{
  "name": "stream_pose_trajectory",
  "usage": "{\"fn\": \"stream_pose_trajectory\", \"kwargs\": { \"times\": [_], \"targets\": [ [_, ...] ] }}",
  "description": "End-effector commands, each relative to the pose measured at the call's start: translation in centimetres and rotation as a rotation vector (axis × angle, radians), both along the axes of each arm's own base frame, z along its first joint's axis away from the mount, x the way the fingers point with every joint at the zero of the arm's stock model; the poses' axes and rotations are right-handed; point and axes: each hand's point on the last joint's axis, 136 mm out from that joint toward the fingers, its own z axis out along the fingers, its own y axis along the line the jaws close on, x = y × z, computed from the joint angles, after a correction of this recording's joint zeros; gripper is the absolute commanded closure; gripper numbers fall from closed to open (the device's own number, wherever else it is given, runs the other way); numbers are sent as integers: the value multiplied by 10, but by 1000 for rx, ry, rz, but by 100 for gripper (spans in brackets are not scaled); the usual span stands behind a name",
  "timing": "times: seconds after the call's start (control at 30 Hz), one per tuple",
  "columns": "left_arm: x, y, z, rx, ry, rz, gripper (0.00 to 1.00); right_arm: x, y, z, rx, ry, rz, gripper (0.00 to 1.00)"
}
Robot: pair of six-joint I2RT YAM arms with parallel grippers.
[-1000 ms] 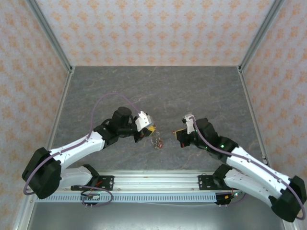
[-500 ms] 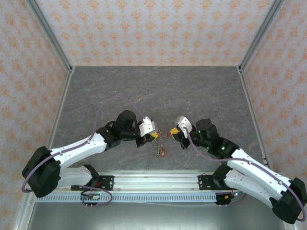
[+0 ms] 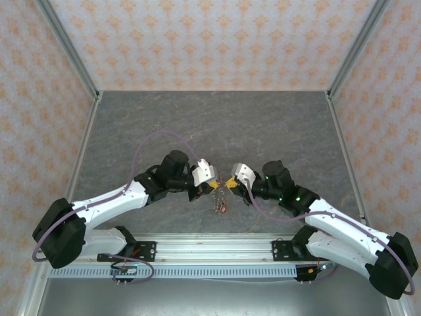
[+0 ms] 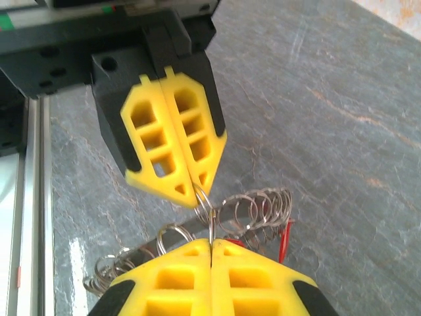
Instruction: Put the keys on the keyring
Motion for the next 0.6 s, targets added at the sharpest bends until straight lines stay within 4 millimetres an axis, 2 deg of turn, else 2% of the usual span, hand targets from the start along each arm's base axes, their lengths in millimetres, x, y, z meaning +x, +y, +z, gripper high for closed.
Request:
{"fn": "stream_pose_trajectory", "kwargs": {
  "times": [0.0,0.27,0.57],
  "targets": [
    [10,-8,20,-47,-43,18,100,-5,11,15,69,-21,52,100],
    [14,-8,21,-51,-35,49,100,-9,12,5,41,23,70,100],
    [12,-8,20,-36,-38,27,100,5,25,6,50,-10,15,100]
  ]
}}
